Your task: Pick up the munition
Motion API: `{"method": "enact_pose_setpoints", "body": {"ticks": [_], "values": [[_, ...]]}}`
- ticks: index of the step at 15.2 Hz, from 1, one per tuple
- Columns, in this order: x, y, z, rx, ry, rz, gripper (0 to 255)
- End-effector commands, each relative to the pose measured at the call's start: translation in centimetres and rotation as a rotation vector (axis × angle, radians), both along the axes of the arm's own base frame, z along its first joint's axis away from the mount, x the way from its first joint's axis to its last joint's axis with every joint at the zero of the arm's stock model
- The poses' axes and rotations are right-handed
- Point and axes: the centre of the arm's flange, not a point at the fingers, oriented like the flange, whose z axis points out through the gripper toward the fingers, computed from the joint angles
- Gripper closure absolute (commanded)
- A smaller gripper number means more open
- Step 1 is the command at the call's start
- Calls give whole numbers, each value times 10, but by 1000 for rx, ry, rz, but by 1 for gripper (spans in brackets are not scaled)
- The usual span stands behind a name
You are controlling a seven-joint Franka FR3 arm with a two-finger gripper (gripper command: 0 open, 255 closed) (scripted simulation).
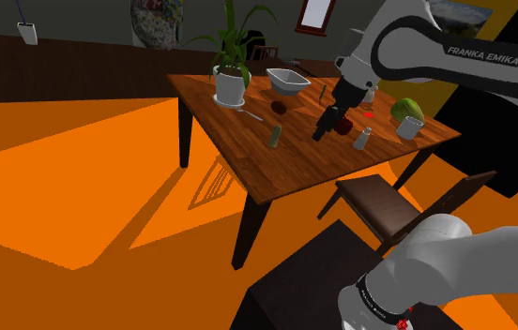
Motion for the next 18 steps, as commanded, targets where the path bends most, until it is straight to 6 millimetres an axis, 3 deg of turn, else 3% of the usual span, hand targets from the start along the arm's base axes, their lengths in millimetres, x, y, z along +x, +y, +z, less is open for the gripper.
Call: {"method": "enact_pose_setpoints", "body": {"ticks": [1, 10, 18], "values": [[19, -14, -13, -5, -6, 55, 0], [111, -70, -64, -19, -22, 285, 0], [203, -102, -108, -31, -37, 490, 0]]}}
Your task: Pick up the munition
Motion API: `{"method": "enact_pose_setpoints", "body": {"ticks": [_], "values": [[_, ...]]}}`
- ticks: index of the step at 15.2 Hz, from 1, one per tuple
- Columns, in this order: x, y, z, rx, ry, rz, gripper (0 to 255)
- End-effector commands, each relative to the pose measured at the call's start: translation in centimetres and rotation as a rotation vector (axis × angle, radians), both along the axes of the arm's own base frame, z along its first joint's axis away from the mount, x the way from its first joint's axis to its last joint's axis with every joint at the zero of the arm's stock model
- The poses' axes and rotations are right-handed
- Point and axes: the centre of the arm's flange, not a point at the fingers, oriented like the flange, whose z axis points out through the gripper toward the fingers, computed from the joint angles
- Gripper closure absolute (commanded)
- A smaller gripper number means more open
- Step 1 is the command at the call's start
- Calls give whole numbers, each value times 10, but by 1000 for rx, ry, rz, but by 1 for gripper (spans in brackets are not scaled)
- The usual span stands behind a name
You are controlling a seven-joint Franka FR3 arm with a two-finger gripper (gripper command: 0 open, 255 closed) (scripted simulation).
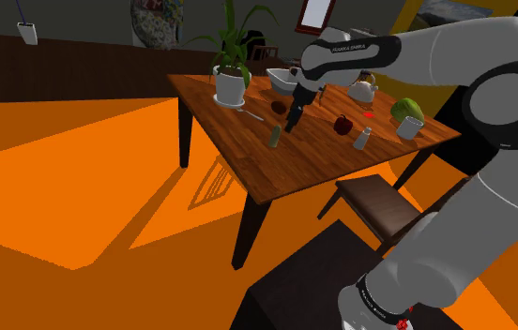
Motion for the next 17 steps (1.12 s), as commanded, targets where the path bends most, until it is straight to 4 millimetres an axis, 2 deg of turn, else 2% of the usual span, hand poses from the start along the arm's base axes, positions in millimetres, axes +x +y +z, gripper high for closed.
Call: {"method": "enact_pose_setpoints", "body": {"ticks": [1, 4, 11, 13, 14, 17], "values": [[25, -8, -14, -4, -5, 55, 0], [56, -13, -28, -8, -9, 119, 0], [56, -13, -65, -8, -9, 119, 0], [56, -13, -68, -8, -9, 119, 0], [56, -13, -67, -8, -9, 119, 255], [56, -13, -67, -8, -9, 119, 255]]}}
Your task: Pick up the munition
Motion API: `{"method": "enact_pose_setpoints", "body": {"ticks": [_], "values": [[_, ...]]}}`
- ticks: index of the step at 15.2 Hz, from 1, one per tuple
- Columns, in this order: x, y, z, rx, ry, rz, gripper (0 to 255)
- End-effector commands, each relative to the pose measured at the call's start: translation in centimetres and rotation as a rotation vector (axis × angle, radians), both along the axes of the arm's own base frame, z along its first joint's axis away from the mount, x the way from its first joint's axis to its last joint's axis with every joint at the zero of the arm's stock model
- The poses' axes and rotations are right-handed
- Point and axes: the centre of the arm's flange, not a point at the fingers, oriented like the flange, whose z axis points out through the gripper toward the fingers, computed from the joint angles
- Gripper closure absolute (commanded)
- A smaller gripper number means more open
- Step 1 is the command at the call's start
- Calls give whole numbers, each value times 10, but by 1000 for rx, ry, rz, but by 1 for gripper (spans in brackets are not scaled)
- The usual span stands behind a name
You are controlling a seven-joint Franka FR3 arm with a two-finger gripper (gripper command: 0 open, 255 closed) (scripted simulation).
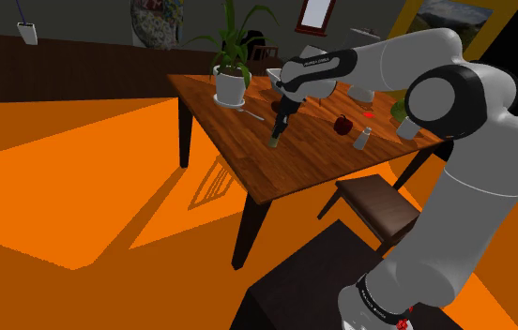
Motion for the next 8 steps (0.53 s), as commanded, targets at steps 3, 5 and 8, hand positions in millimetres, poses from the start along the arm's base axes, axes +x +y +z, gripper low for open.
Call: {"method": "enact_pose_setpoints", "body": {"ticks": [3, 5, 8], "values": [[0, 0, -1, 0, 1, 0, 255], [0, 0, 0, 0, 1, 0, 255], [0, 0, 9, 0, 1, 0, 255]]}}
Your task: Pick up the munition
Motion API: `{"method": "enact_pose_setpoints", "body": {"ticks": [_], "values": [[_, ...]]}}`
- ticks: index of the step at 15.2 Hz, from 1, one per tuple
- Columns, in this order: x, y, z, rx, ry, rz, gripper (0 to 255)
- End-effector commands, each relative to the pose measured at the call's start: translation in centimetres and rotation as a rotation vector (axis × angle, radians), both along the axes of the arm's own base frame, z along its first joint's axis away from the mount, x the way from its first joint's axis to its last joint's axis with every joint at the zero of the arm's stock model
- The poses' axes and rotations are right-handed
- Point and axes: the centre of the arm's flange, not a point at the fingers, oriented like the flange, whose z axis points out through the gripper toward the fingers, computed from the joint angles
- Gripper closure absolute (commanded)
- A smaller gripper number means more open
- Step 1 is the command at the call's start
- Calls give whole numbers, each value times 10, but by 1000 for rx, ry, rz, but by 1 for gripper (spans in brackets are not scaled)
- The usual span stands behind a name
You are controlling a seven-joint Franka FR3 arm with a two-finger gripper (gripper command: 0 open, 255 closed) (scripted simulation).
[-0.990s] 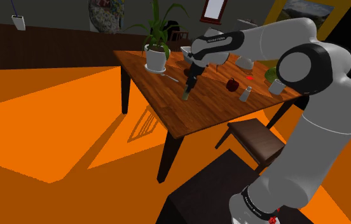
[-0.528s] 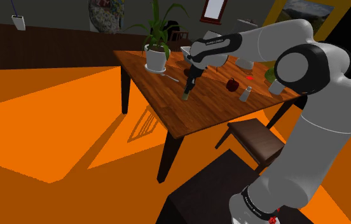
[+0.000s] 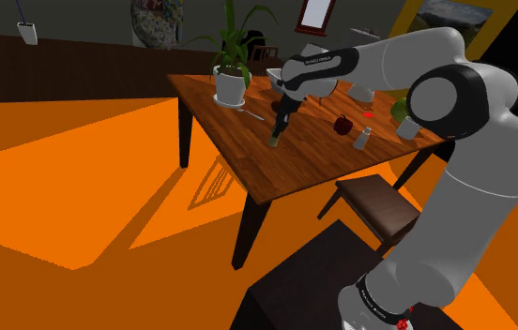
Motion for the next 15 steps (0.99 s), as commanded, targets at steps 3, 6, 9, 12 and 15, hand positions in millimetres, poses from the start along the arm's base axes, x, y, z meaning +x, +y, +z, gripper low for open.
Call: {"method": "enact_pose_setpoints", "body": {"ticks": [3, 6, 9, 12, 15], "values": [[1, 0, 20, 0, 0, 0, 255], [1, 0, 36, 0, 0, 0, 255], [1, 0, 51, 0, 0, 0, 255], [1, 0, 67, 0, 0, 0, 255], [1, 0, 73, 0, 0, 0, 255]]}}
